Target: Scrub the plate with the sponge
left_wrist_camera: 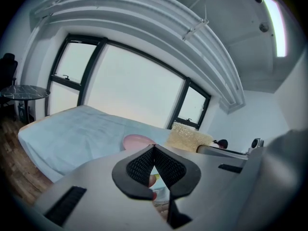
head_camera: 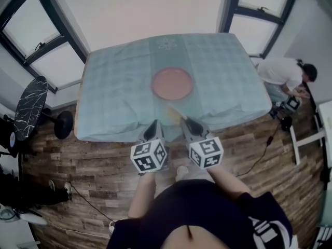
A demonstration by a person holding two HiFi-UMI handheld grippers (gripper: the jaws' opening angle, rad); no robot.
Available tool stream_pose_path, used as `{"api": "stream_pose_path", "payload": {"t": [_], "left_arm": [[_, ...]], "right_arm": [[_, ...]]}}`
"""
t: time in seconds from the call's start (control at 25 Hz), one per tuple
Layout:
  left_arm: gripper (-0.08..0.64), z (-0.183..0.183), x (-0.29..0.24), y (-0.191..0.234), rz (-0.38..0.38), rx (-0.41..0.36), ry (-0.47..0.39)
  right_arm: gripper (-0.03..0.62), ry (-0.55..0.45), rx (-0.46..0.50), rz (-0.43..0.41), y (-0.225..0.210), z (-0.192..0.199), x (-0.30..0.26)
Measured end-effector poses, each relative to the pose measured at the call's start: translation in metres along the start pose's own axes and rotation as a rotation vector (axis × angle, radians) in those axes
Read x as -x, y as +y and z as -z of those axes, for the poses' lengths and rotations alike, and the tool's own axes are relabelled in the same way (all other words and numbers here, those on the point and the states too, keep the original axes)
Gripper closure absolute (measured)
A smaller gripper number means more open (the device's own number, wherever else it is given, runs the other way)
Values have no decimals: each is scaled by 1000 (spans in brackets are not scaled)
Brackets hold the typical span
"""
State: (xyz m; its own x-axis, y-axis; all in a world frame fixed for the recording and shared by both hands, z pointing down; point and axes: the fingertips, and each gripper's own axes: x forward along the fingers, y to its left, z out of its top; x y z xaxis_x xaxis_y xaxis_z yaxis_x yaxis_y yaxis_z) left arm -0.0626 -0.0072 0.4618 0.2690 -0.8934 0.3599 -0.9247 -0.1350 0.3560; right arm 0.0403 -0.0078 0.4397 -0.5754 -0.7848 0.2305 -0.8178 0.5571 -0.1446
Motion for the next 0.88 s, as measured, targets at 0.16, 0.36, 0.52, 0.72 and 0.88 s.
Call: {"api": "stream_pose_path", "payload": {"t": [0.16, 0.36, 0.52, 0.72, 0.88], "left_arm": [[552, -1, -24, -3, -18, 11, 4], [552, -1, -43, -5, -50, -3, 11], [551, 3, -45, 3, -72, 11, 38], [552, 13, -55, 14, -83, 26, 73], [552, 7, -78, 20, -70, 23, 76]], "right_arm": [[557, 10, 2, -18, -23, -3, -15], [557, 16, -8, -33, -45, -3, -28], [557, 39, -33, -30, -55, 6, -37], [557, 49, -50, -14, -62, 11, -47], [557, 52, -37, 5, -74, 13, -56]]}}
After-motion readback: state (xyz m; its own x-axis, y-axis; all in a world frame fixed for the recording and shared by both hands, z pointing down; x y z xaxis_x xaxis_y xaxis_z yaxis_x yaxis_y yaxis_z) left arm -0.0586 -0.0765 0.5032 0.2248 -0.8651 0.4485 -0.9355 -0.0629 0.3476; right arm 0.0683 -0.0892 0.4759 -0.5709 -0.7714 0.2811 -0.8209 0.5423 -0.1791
